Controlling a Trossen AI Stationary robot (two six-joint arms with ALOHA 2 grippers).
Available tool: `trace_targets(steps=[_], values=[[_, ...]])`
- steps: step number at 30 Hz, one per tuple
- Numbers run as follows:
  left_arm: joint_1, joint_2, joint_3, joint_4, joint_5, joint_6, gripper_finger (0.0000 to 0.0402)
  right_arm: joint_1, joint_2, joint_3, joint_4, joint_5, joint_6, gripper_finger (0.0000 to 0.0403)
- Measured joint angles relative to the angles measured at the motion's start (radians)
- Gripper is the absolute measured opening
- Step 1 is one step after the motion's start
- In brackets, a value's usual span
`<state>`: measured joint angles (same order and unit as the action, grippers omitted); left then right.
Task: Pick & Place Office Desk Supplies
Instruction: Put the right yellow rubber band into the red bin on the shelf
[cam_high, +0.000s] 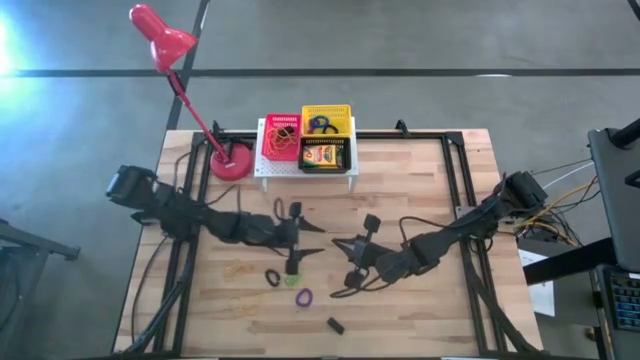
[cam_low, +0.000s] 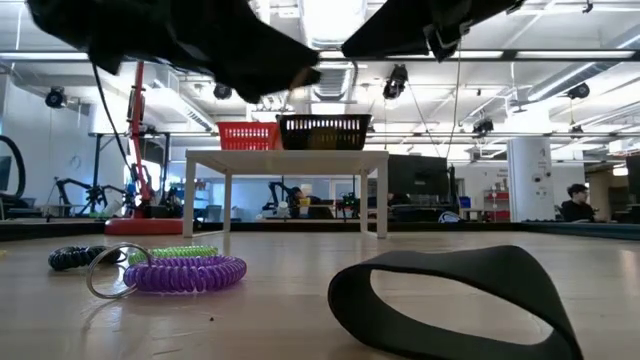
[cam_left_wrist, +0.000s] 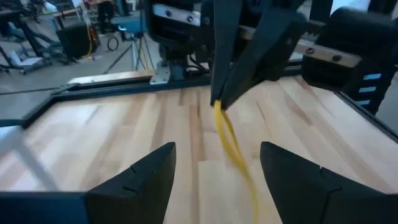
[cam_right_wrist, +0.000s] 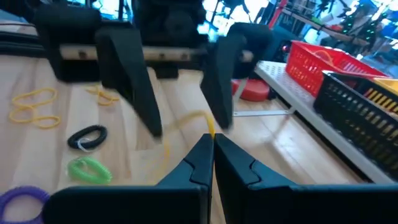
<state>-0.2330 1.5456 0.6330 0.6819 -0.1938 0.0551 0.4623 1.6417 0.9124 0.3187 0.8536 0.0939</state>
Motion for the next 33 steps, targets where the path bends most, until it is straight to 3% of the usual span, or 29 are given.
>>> trace_targets(steps=[8,15,19,28,33], values=[[0.003,0.201,0.134,0.044,-0.028,-0.029,0.0239,0.000,0.000,-0.007,0.009,-0.044,0.025,0.0008],[0.003,0.283,0.197,0.065,-0.041,-0.029,0.0226,-0.001,-0.001,-0.007,0.010,-0.044,0.026,0.0008],[0.003,0.283,0.192,0.058,-0.041,-0.035,0.0176,0.000,-0.001,-0.009,0.009,-0.045,0.027,0.0008],[0.002,0.282,0.180,0.036,-0.008,-0.032,0.0013,0.000,-0.001,-0.014,0.008,-0.045,0.061,0.0008],[0.001,0.282,0.180,0.035,0.004,-0.028,0.0004,0.001,-0.001,-0.014,0.006,-0.046,0.088,0.0016]])
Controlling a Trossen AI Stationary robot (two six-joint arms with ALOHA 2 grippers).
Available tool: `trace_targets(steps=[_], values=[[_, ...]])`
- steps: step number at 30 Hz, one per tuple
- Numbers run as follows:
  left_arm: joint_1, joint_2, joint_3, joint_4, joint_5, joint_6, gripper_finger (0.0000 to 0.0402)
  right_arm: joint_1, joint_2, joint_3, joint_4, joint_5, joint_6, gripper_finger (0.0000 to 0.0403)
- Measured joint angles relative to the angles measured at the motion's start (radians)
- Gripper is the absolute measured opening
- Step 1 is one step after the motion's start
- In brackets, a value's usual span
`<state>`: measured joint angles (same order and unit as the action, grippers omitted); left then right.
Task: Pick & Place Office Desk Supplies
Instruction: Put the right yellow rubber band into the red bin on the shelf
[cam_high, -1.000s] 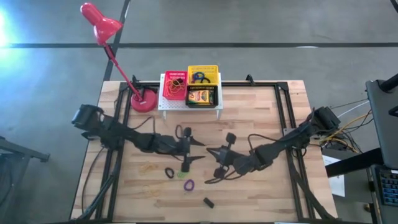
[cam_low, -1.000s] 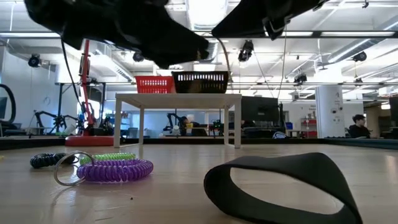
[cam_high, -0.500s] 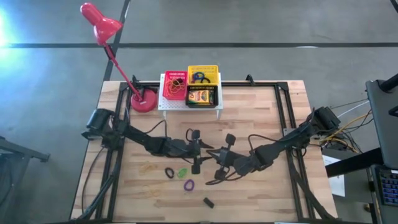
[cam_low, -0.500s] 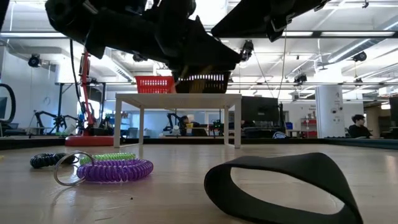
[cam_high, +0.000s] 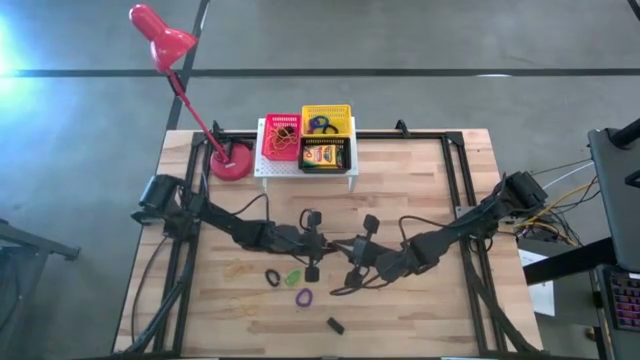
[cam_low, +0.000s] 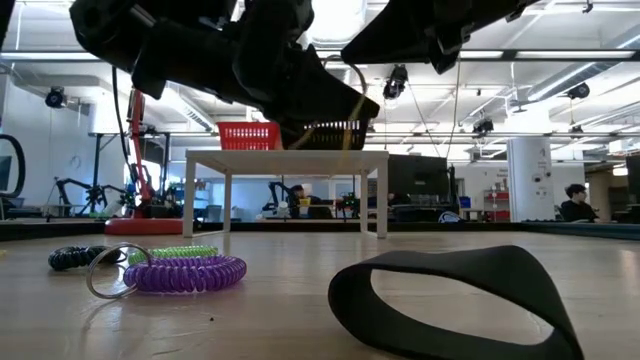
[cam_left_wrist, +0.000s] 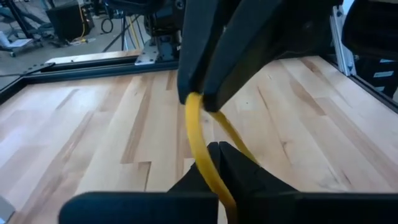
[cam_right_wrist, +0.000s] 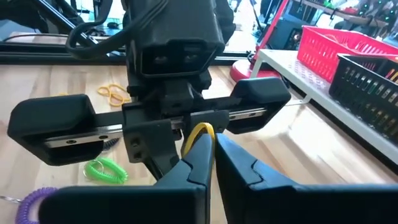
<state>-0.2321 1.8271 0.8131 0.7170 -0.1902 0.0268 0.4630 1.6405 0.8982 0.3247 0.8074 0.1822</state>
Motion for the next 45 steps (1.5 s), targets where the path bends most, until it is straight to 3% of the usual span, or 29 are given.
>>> trace_targets(steps=[8,13,20,24,30,38,40,43,45], values=[[-0.002,-0.043,0.000,-0.062,-0.011,-0.001,0.0001,0.023,-0.050,-0.002,-0.061,0.003,0.078,0.0075],[-0.004,-0.132,0.000,-0.150,-0.027,-0.005,0.0001,0.023,-0.058,-0.004,-0.197,0.006,0.182,0.0123],[0.011,-0.364,0.069,-0.565,-0.170,-0.002,0.0000,0.029,-0.056,-0.014,-0.538,0.112,0.558,0.0157],[0.063,-0.469,0.183,-0.853,-0.224,0.038,0.0000,0.031,-0.055,-0.064,-0.581,0.113,0.698,0.0155],[0.277,-0.502,0.395,-1.147,-0.264,0.140,0.0001,0.030,-0.054,-0.110,-0.575,0.123,0.778,0.0142],[0.687,-0.498,0.453,-1.150,-0.259,0.215,0.0001,0.030,-0.054,-0.109,-0.528,0.139,0.721,0.0128],[0.783,-0.499,0.437,-1.130,-0.178,0.200,0.0001,0.030,-0.054,-0.109,-0.511,0.139,0.698,0.0126],[0.890,-0.497,0.404,-1.137,0.062,0.159,0.0015,0.030,-0.054,-0.109,-0.495,0.139,0.673,0.0123],[0.925,-0.497,0.383,-1.136,0.166,0.139,0.0037,0.030,-0.054,-0.109,-0.495,0.139,0.671,0.0123]])
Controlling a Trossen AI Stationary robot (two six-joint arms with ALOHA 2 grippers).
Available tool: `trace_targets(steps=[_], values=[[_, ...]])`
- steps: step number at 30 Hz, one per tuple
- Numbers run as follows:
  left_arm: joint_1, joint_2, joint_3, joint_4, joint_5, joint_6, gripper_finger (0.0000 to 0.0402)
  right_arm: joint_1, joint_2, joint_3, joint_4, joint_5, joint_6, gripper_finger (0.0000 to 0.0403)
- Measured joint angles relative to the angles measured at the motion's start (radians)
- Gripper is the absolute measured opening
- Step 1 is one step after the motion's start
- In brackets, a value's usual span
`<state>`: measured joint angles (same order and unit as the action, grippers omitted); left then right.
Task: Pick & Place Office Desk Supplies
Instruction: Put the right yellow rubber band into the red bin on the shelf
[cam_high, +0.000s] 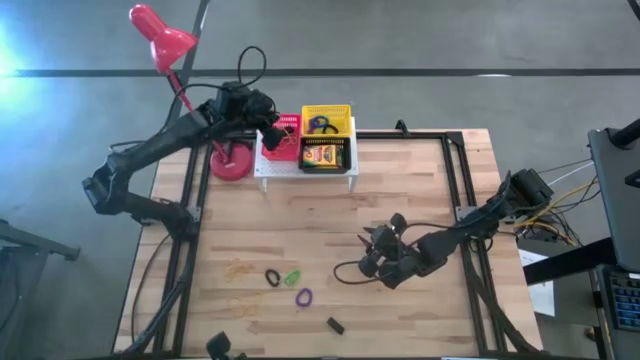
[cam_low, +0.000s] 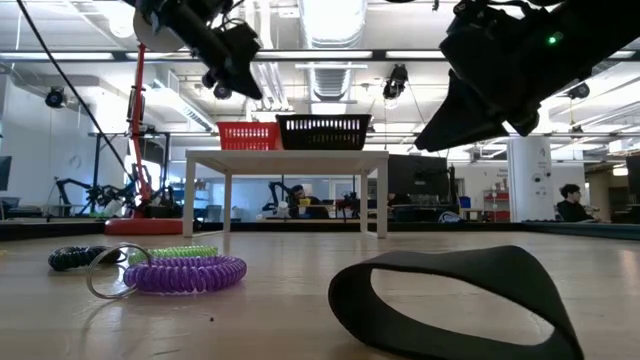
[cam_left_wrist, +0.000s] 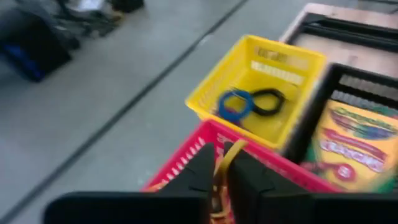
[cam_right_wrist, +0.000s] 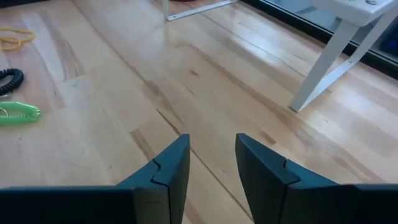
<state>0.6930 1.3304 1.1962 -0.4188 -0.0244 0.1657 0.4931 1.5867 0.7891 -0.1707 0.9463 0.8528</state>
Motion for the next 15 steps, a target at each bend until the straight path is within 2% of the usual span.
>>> trace_targets(steps=[4,9,15], values=[[0.010,0.000,-0.013,-0.030,0.024,-0.037,0.0100,0.000,0.000,0.000,0.001,0.000,0.000,0.0126],[-0.006,-0.001,0.032,-0.042,0.046,-0.075,0.0175,0.000,0.000,0.000,0.003,0.023,0.000,0.0130],[-0.009,-0.002,0.074,-0.048,0.148,-0.113,0.0221,0.000,0.000,0.000,0.005,0.024,0.002,0.0123]])
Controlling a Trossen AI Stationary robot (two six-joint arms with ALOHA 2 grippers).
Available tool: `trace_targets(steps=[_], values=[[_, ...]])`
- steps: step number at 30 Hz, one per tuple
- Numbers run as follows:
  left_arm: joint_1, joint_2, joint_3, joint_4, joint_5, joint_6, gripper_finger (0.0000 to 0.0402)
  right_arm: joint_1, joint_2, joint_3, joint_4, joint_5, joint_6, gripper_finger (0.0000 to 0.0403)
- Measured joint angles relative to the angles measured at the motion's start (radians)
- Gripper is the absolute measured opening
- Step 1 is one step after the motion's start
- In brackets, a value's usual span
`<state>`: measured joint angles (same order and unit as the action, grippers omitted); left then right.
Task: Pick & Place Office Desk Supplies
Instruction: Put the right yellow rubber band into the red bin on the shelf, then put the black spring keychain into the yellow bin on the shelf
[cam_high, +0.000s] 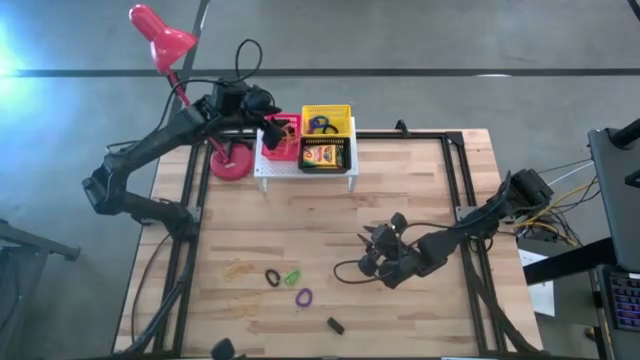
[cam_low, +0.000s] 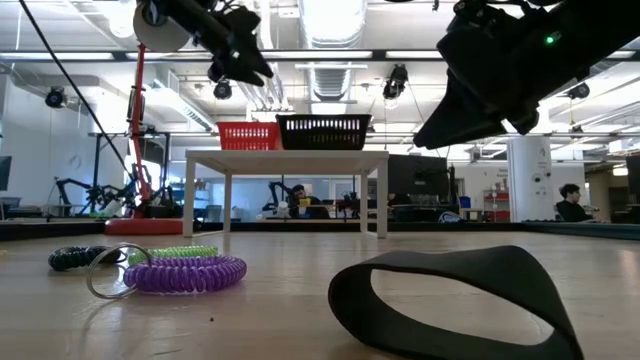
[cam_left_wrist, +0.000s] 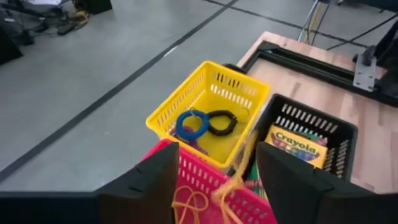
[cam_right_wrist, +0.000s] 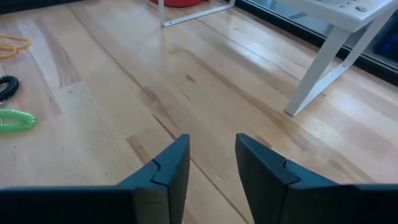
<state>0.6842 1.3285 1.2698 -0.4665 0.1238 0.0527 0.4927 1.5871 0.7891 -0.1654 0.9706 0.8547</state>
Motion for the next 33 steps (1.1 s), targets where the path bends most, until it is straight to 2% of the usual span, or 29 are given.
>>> trace_targets(steps=[4,9,11,14,18,20,23,29,33], values=[[0.001,0.000,0.001,-0.052,-0.040,0.002,0.0227,0.000,0.000,0.000,0.000,0.000,0.002,0.0119],[0.006,0.000,0.001,-0.145,-0.223,0.022,0.0228,0.000,0.000,0.000,0.001,0.000,0.002,0.0121],[0.006,-0.001,0.001,-0.158,-0.244,0.022,0.0228,0.000,0.000,0.000,0.001,0.000,0.002,0.0123],[-0.007,-0.004,0.001,-0.167,-0.203,0.024,0.0227,0.000,0.000,0.000,0.000,0.000,0.002,0.0126],[-0.089,-0.006,-0.009,-0.167,-0.025,0.025,0.0218,0.000,0.000,0.000,0.000,0.000,-0.002,0.0129],[-0.173,-0.006,-0.039,-0.161,0.028,0.025,0.0211,0.000,0.000,-0.002,0.005,0.000,-0.001,0.0130],[-0.340,-0.006,-0.107,-0.147,0.010,0.025,0.0201,0.001,0.001,-0.014,0.043,-0.004,-0.012,0.0129],[-0.781,-0.005,-0.316,-0.091,-0.131,0.012,0.0187,0.008,0.001,-0.035,0.137,-0.030,-0.058,0.0130],[-1.084,-0.005,-0.466,-0.026,-0.288,-0.138,0.0185,0.007,0.001,-0.046,0.170,-0.029,-0.087,0.0128]])
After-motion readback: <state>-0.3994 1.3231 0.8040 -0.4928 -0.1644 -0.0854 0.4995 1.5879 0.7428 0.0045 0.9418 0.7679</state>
